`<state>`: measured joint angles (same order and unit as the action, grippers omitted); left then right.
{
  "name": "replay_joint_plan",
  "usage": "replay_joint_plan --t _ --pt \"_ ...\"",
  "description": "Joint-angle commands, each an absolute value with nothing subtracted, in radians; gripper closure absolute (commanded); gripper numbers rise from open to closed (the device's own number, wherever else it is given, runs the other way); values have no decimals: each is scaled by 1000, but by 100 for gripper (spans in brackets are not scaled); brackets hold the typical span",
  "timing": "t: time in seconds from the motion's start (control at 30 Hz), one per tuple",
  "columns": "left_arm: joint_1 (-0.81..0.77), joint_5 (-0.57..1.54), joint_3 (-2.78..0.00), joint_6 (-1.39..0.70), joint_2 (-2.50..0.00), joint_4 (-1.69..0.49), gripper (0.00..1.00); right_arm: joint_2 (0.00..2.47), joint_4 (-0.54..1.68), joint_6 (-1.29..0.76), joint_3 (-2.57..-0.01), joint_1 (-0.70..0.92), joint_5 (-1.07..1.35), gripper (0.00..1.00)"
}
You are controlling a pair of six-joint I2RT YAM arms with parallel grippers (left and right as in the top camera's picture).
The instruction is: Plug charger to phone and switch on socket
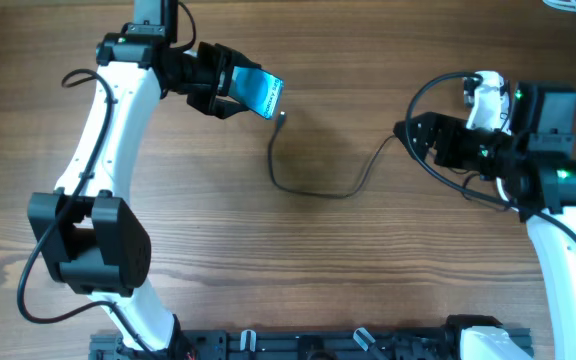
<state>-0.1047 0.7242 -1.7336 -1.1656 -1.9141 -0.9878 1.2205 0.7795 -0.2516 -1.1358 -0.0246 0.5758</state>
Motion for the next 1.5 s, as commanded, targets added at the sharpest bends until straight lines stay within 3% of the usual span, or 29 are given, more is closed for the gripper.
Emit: replay_joint_plan --t 0.0,0.43,0.77,1.0,1.4,1.47 --pt "-149 693 -1756 -1211 -1877 -983 51 1257 697 -323 -1151 53 611 8" --pt "-228 686 -1756 -1221 -1877 -977 51 1415 405 -604 -1151 390 355 18" --pt "-232 686 -1756 -1220 -1877 -978 50 1548 199 -711 -1151 539 244 29" --pt "-234 686 -1756 -1216 -1877 -986 50 1620 111 -738 -1151 564 199 57" --pt "-234 686 -1756 -1216 -1877 -985 48 1647 38 -736 -1151 564 241 77" --pt "-234 686 -1756 -1216 -1877 -986 48 1647 30 -737 -1151 564 249 86"
